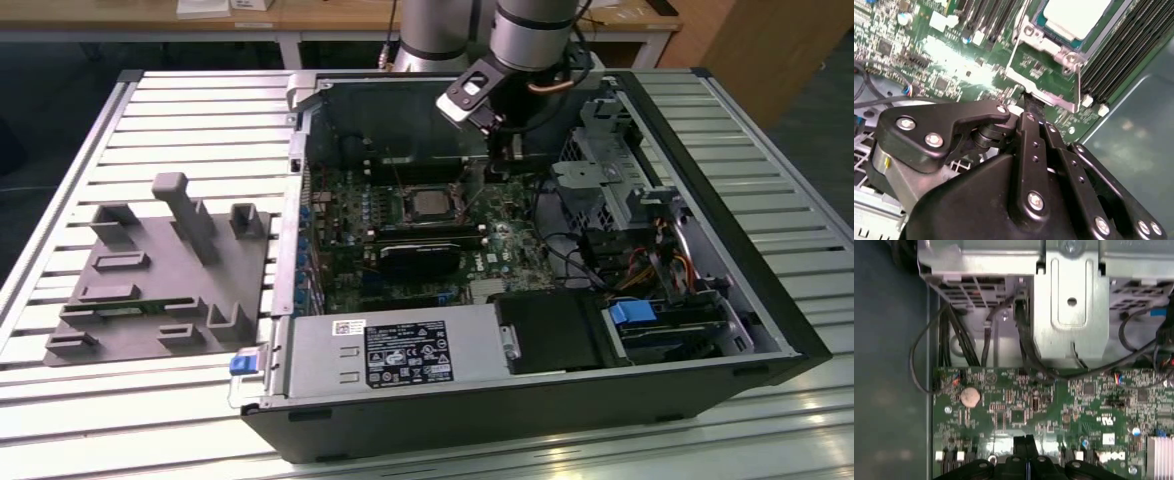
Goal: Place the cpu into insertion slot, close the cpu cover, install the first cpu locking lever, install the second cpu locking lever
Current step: 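Close the cpu cover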
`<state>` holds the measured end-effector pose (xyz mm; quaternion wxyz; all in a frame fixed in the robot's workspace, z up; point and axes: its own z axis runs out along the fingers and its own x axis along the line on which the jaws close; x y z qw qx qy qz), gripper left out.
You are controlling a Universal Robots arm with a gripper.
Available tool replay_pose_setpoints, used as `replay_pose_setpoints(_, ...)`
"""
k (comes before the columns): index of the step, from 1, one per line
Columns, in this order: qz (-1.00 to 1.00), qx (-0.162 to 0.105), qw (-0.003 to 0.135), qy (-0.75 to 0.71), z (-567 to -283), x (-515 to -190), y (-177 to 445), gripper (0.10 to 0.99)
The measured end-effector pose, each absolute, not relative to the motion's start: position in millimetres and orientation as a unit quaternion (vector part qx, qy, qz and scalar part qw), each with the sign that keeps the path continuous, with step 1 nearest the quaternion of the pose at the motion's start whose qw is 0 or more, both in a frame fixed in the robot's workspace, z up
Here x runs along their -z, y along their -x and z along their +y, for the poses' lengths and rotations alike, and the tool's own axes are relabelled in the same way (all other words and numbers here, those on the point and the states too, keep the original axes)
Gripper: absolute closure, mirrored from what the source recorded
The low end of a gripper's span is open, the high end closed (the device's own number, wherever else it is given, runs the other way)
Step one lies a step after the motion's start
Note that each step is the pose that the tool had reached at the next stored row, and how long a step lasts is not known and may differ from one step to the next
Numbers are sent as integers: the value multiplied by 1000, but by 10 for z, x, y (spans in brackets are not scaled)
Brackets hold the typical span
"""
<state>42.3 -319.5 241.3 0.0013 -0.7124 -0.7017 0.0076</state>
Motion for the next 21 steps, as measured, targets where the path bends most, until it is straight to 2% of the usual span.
replay_pose_setpoints(21, -702, -6, 0, 712, -3195, -2412, -85, 984)
